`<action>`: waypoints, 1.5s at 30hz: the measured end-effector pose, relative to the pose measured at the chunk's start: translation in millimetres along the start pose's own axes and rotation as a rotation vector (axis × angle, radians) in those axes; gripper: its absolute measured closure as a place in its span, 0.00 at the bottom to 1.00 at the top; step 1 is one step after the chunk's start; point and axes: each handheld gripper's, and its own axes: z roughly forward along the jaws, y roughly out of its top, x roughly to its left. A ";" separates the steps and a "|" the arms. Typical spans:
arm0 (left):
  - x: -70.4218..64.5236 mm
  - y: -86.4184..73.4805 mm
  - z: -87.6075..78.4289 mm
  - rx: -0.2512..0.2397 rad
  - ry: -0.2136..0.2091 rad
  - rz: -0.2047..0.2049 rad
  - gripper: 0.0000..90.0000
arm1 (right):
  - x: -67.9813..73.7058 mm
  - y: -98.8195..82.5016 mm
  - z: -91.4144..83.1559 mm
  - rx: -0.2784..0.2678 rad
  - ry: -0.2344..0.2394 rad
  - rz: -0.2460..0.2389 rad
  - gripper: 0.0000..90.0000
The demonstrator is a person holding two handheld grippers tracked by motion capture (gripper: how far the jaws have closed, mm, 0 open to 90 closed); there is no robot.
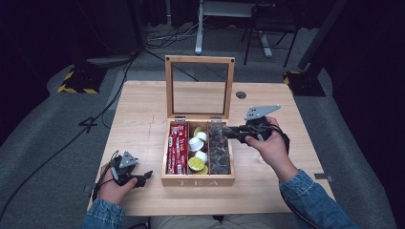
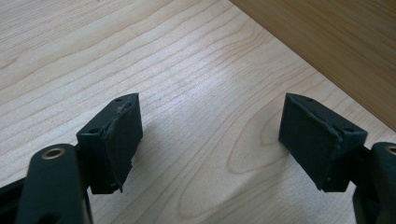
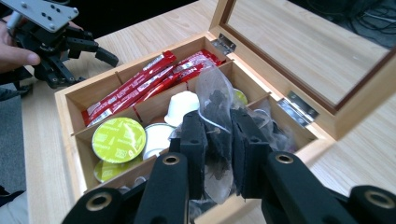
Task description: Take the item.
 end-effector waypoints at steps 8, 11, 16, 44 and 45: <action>-0.3 0.0 0.1 0.000 0.003 0.002 0.24 | -0.5 -5.2 -29.0 -0.016 -0.026 0.006 0.85; -0.3 0.0 0.1 -0.001 0.003 0.001 0.24 | -0.5 -7.8 -38.7 -0.018 -0.039 0.004 0.85; -0.2 0.0 0.1 0.000 0.003 0.002 0.24 | -1.6 -14.4 -54.6 -0.013 -0.063 0.011 0.85; -0.2 -0.1 0.2 -0.002 0.002 0.001 0.24 | -30.8 -64.4 -97.7 0.068 -0.196 0.117 0.85; -0.2 -0.1 0.2 -0.002 0.002 0.001 0.24 | -31.2 -66.0 -98.4 0.071 -0.200 0.121 0.85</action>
